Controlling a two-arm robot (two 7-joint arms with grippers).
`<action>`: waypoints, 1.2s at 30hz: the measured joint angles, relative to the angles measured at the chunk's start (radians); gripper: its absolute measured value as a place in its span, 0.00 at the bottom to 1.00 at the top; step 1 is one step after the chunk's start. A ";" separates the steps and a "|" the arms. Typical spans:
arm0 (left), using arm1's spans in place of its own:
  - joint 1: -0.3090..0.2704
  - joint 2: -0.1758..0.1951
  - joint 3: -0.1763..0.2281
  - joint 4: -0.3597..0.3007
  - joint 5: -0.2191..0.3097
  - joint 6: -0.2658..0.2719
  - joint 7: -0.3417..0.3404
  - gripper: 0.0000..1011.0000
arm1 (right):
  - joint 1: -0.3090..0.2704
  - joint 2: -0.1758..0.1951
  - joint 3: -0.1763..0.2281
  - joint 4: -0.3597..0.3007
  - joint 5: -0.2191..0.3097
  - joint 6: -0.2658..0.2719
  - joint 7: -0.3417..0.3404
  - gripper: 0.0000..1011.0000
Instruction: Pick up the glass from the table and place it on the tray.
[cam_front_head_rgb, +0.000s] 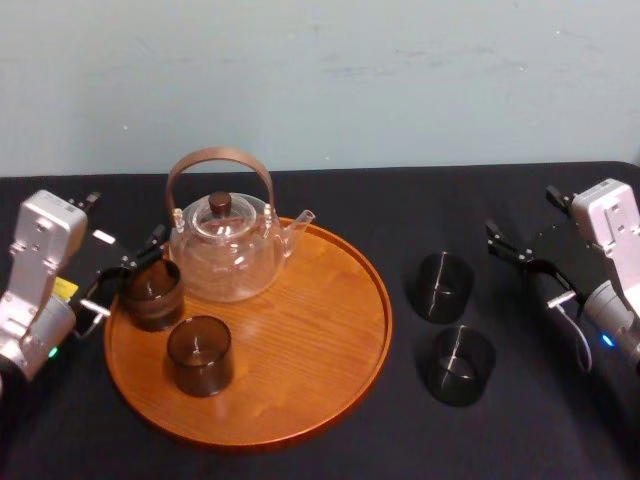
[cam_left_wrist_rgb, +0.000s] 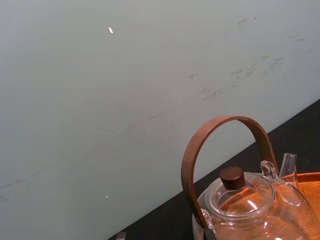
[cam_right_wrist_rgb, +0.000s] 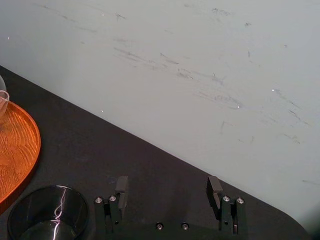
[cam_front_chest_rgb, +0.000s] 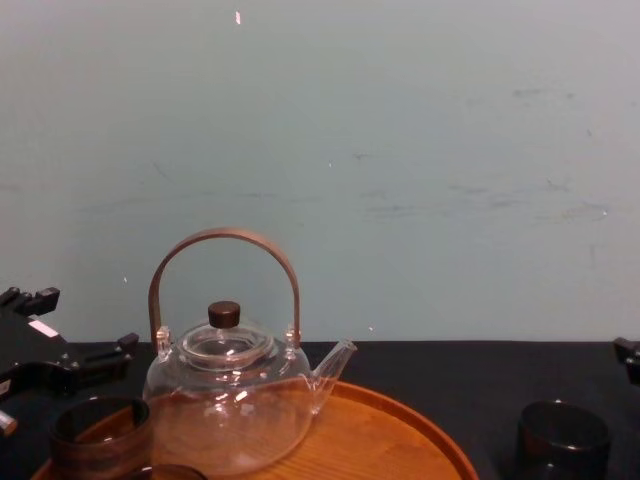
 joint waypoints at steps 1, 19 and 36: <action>0.000 0.000 0.000 0.000 0.000 0.000 0.000 0.99 | 0.000 0.000 0.000 0.000 0.000 0.000 0.000 0.99; 0.000 0.000 0.000 0.000 0.000 0.000 0.000 0.99 | 0.000 0.000 0.000 0.000 0.000 0.000 0.000 0.99; 0.000 0.000 0.000 0.000 0.000 0.000 0.000 0.99 | 0.000 0.000 0.000 0.000 0.000 0.000 0.000 0.99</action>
